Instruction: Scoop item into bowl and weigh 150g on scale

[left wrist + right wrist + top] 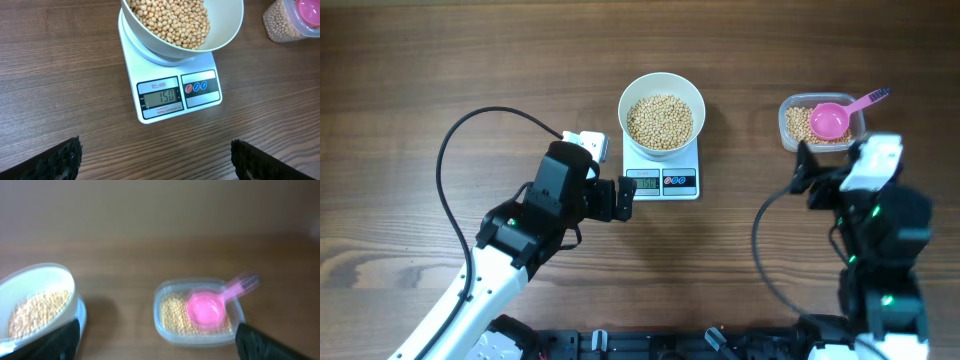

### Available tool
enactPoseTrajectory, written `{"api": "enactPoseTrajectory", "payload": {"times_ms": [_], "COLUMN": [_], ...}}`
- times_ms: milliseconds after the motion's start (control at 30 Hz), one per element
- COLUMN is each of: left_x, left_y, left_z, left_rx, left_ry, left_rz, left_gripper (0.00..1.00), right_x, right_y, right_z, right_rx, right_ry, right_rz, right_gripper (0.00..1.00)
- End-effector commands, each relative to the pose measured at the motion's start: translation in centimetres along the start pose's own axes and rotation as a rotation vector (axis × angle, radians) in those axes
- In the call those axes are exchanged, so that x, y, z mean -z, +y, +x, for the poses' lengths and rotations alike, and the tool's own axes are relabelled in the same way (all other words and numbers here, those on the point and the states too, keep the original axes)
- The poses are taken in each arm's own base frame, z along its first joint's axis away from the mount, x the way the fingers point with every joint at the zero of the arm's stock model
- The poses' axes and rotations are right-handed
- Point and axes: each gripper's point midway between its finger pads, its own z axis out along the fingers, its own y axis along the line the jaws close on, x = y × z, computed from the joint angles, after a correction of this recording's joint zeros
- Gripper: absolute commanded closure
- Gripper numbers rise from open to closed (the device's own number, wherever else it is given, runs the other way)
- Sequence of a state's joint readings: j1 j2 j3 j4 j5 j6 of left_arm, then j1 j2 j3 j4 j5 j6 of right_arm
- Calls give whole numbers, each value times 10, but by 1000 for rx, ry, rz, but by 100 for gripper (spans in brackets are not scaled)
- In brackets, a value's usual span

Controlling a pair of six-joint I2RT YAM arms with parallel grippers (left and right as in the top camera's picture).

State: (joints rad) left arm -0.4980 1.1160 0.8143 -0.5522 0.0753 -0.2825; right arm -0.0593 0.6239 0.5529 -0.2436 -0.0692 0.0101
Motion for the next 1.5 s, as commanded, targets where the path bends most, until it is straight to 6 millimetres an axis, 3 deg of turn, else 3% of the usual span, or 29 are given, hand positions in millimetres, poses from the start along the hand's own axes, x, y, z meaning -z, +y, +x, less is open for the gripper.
{"api": "enactPoseTrajectory", "payload": {"times_ms": [0,200,433,600,767,1467], "left_x": [0,0,0,0,0,0], "left_y": [3,3,3,3,3,6], "left_z": [-3,-3,-3,-3,-3,-1], "left_rx": [-13,-13,-13,-13,-13,-18], "left_ry": [-7,-7,-7,-7,-7,-2], "left_rz": [-11,-11,-11,-11,-11,-27], "left_gripper": [0,0,0,0,0,0], "right_x": [11,31,21,21,21,21], "right_y": [1,4,8,7,18,18], "right_z": [8,31,64,68,69,69], "right_rx": [49,52,24,46,119,118], "right_ry": [-139,-276,-333,-319,-317,-318], "right_rz": [24,10,-23,-9,-47,-50], "right_gripper": [0,0,0,0,0,0]}}
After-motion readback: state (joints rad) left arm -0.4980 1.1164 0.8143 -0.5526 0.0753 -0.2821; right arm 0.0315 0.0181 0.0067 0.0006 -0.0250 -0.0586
